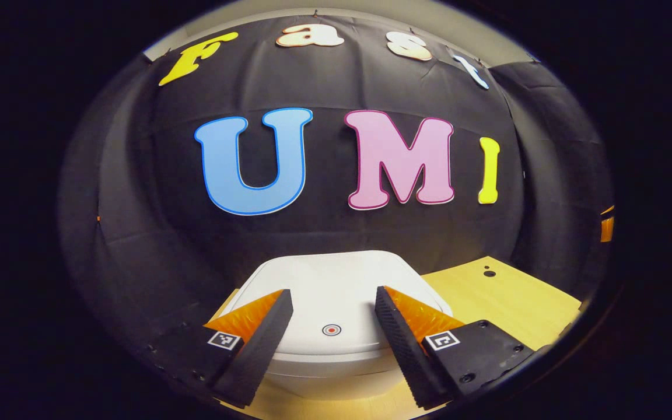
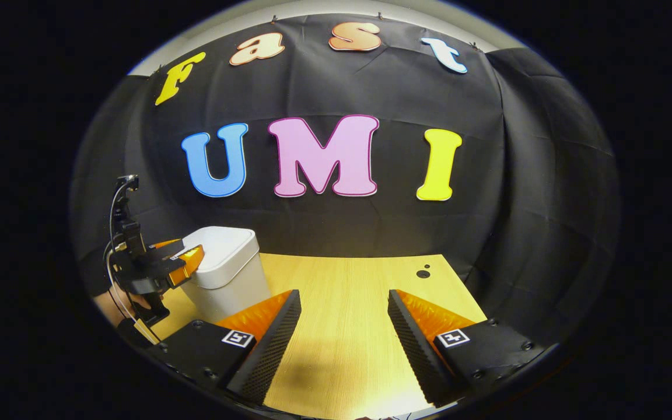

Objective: Press the lid of the desktop garbage bin to open it, pick up the crumpled paper on the desktop and throw it into the bin, then pick up the pop can on the desktop and drop it into the bin, and finally close the garbage bin lid.

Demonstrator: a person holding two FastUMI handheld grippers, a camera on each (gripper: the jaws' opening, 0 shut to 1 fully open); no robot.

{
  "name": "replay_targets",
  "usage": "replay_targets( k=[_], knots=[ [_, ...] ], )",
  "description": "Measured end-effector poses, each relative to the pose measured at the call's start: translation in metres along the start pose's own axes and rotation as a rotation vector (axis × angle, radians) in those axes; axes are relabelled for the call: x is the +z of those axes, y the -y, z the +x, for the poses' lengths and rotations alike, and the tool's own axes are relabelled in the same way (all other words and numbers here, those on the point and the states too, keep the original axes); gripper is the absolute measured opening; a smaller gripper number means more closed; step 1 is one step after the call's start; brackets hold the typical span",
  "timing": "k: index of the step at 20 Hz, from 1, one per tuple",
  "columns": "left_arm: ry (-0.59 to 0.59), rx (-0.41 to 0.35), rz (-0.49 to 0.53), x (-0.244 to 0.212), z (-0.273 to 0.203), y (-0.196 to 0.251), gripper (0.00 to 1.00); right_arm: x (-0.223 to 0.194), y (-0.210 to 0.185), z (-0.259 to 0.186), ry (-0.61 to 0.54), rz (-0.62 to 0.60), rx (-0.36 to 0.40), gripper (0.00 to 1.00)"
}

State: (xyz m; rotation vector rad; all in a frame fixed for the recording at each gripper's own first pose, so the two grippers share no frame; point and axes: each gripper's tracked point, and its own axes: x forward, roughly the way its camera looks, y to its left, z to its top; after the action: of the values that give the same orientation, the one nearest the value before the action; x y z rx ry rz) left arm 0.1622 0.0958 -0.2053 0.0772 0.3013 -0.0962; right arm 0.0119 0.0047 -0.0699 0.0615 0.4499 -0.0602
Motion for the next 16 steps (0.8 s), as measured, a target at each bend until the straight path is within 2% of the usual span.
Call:
replay_targets(
  k=[2,5,7,10,14,16],
  knots=[
    [-0.011,0.013,0.009,0.003,-0.004,-0.001,0.99,0.002,-0.001,-0.004,0.009,0.006,0.002,0.97],
    [0.04,0.049,0.068,0.012,-0.014,0.0,0.97,0.009,-0.004,-0.011,0.035,0.018,0.004,0.97],
    [0.105,0.011,0.068,0.036,-0.037,0.022,0.93,0.02,-0.004,-0.019,0.074,0.012,-0.001,0.97],
    [0.196,0.002,0.074,0.073,-0.082,0.047,0.95,0.033,-0.003,-0.03,0.136,0.013,-0.015,0.97],
    [0.264,-0.015,-0.043,0.104,-0.148,0.085,0.96,0.044,-0.005,-0.05,0.215,0.04,-0.036,0.97],
    [0.297,-0.003,-0.07,0.112,-0.177,0.089,0.96,0.049,-0.005,-0.061,0.259,0.022,-0.051,0.97]
  ],
)
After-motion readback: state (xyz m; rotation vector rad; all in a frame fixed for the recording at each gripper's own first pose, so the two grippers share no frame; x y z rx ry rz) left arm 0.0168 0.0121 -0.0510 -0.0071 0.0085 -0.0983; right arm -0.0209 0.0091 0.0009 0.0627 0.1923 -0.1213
